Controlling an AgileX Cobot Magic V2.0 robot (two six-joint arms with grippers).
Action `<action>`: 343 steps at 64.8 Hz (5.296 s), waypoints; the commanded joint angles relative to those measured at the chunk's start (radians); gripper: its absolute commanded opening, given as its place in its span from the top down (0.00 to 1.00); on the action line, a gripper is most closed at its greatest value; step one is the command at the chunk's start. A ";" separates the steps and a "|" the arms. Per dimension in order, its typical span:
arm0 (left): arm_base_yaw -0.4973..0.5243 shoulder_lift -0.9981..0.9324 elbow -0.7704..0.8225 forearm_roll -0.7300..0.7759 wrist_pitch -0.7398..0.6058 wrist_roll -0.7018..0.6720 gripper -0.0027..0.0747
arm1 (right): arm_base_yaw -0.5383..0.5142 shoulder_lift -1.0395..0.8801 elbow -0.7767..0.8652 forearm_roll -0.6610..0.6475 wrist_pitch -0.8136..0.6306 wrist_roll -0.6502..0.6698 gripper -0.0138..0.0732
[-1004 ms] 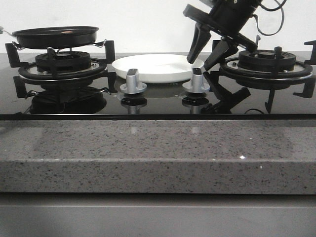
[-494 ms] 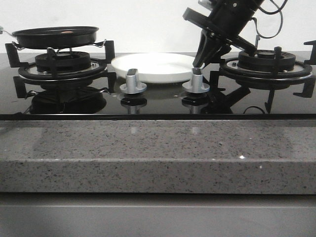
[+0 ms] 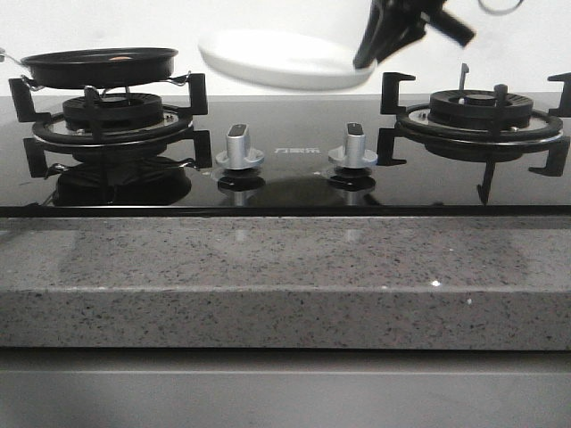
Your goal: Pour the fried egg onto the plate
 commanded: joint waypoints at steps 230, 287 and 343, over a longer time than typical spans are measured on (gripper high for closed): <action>0.444 0.992 -0.543 -1.073 0.365 0.577 0.19 | 0.195 -0.513 0.755 -0.208 -0.323 0.028 0.92; 0.454 1.395 -0.664 -1.567 0.577 0.576 0.39 | 0.195 -0.513 0.755 -0.208 -0.321 0.028 0.92; 0.454 1.384 -0.664 -1.650 0.655 0.610 0.99 | 0.195 -0.513 0.755 -0.208 -0.321 0.028 0.92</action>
